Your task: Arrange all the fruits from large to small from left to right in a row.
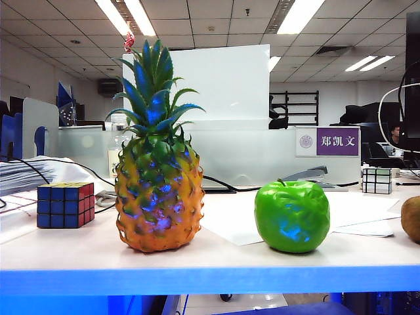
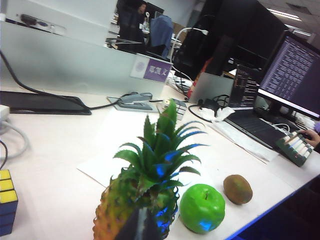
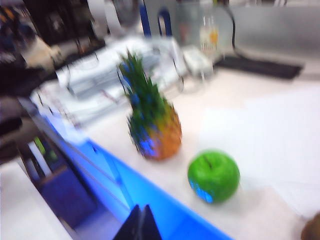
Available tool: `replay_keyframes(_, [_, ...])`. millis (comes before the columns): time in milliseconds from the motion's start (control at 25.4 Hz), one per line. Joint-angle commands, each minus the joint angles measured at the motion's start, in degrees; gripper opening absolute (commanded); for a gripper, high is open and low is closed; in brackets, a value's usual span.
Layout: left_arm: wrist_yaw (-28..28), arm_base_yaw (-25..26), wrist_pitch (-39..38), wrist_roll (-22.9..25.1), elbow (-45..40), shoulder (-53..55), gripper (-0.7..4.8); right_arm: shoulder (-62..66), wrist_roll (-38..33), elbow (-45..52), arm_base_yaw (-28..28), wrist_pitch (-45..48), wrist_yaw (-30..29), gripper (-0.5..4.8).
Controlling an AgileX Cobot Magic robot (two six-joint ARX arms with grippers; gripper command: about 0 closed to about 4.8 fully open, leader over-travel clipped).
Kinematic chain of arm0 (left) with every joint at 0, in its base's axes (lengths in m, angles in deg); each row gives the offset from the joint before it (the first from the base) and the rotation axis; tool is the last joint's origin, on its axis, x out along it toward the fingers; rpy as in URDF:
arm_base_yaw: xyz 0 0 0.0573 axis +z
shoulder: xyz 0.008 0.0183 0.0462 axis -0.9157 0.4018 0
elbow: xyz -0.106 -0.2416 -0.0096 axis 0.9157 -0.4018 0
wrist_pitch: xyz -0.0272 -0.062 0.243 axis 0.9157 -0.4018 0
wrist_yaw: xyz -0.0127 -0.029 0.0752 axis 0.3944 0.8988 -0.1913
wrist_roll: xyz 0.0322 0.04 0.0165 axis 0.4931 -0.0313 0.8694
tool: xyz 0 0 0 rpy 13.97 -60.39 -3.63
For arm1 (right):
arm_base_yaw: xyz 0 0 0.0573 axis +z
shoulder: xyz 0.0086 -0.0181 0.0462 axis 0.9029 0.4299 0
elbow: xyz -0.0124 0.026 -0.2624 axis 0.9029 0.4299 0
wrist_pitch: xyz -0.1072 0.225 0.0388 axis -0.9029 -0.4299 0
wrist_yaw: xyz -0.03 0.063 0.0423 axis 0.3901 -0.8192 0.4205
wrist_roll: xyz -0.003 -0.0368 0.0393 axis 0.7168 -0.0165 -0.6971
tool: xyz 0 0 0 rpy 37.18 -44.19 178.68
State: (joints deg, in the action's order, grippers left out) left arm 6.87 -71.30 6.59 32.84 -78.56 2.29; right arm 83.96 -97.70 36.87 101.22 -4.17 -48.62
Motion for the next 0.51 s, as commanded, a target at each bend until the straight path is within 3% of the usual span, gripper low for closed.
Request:
replay_keyframes(39, [0.31,0.02,0.63,0.11,0.2,-0.07,-0.04,0.07,-0.48,4.15,0.04,9.16,-0.28,-0.06])
replay_keyframes(276, [0.22,0.02,0.66,0.11,0.2,-0.07,-0.04,0.09,-0.39,14.34,0.02,31.74,0.39,-0.05])
replay_keyframes(512, [0.2,0.04,0.66,0.11,0.2,-0.07,-0.04,0.11,-0.04,26.05,0.02,47.58,8.0,-0.05])
